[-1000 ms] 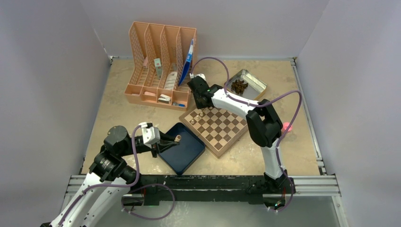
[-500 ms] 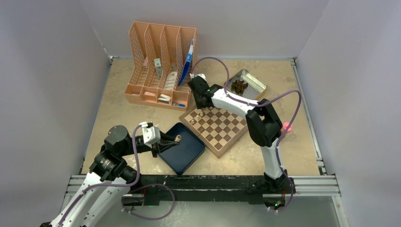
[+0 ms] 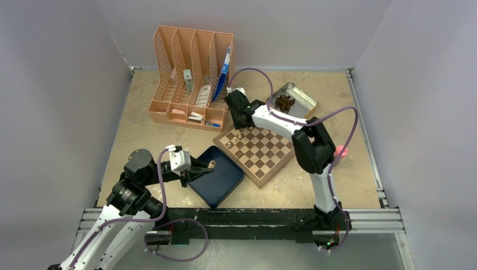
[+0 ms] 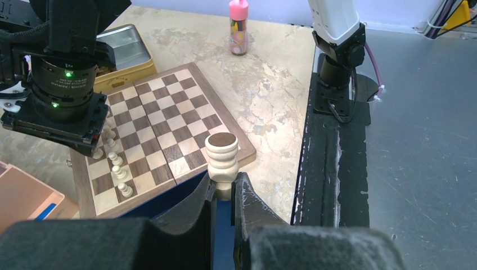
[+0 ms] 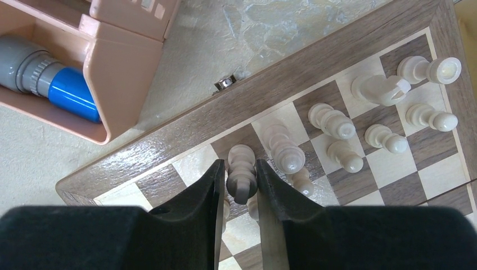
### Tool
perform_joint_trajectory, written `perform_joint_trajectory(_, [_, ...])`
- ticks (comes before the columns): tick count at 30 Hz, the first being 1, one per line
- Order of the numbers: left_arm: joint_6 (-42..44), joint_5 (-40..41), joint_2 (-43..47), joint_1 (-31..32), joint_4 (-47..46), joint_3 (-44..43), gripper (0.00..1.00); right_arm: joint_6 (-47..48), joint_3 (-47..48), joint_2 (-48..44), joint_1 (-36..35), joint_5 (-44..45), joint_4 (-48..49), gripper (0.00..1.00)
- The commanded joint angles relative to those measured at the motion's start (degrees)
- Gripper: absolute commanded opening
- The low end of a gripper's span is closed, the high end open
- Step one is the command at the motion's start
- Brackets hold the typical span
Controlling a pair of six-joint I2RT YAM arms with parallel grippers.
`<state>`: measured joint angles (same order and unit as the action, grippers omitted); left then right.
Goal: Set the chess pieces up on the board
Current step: Place the chess piece on the chessboard.
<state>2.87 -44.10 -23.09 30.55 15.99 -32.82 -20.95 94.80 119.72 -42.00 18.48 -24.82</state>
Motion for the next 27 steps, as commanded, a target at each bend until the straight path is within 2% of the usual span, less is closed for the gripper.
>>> perform_joint_trajectory(1, [1.45, 0.41, 0.07, -0.03, -0.81, -1.77, 0.00, 0.26, 2.05, -0.37, 0.31, -0.08, 1.06, 0.28])
perform_joint_trajectory(7, [1.43, 0.55, 0.30, -0.04, -0.78, -1.74, 0.00, 0.31, 2.20, -0.29, 0.42, -0.38, 1.24, 0.23])
perform_joint_trajectory(16, [1.29, 0.68, 0.54, -0.05, -0.74, -1.72, 0.00, 0.43, 1.94, -0.10, 0.43, -0.65, 1.61, 0.23])
perform_joint_trajectory(27, [1.43, 1.03, 0.95, -0.03, -0.44, -1.81, 0.01, -0.54, 3.04, -0.69, 0.43, -0.54, -0.05, 0.35])
